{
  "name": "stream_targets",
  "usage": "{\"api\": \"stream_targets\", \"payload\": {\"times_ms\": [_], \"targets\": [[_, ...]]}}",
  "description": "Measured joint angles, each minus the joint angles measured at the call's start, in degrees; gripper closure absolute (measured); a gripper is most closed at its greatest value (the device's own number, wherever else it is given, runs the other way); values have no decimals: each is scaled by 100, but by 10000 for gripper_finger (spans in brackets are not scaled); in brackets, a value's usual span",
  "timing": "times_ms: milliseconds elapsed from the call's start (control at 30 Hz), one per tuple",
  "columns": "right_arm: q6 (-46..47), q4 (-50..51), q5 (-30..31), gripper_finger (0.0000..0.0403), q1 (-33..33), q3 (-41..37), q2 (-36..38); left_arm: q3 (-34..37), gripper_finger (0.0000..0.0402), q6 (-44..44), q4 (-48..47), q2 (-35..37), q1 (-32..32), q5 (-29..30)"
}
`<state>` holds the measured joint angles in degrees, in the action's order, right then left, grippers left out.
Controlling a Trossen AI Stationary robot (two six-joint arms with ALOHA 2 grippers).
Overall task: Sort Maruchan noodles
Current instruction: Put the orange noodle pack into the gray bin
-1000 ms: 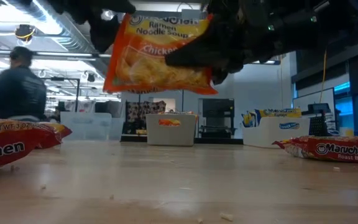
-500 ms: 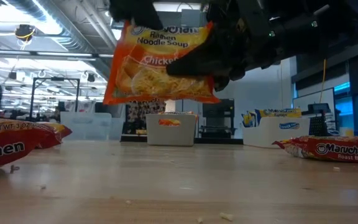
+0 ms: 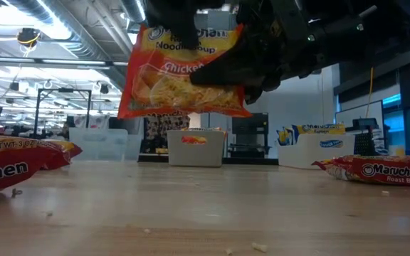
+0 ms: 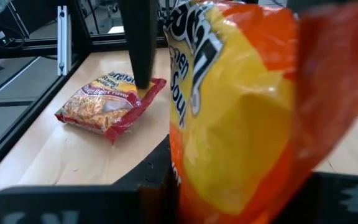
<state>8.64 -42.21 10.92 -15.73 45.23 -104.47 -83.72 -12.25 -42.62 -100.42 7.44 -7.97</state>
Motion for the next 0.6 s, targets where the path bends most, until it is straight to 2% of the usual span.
{"api": "stream_targets", "payload": {"times_ms": [133, 400, 500, 600], "targets": [[4, 28, 0, 306, 0, 0, 2, 7, 152, -3, -187, -232, -2, 104], [11, 6, 7, 304, 0, 0, 2, 7, 233, 44, -155, -229, -6, 96], [55, -41, 4, 282, 2, -2, 2, 7, 258, 121, -162, -218, -4, 139], [175, 29, 2, 235, 0, -2, 28, 7, 272, 236, -163, -217, -1, 209]]}}
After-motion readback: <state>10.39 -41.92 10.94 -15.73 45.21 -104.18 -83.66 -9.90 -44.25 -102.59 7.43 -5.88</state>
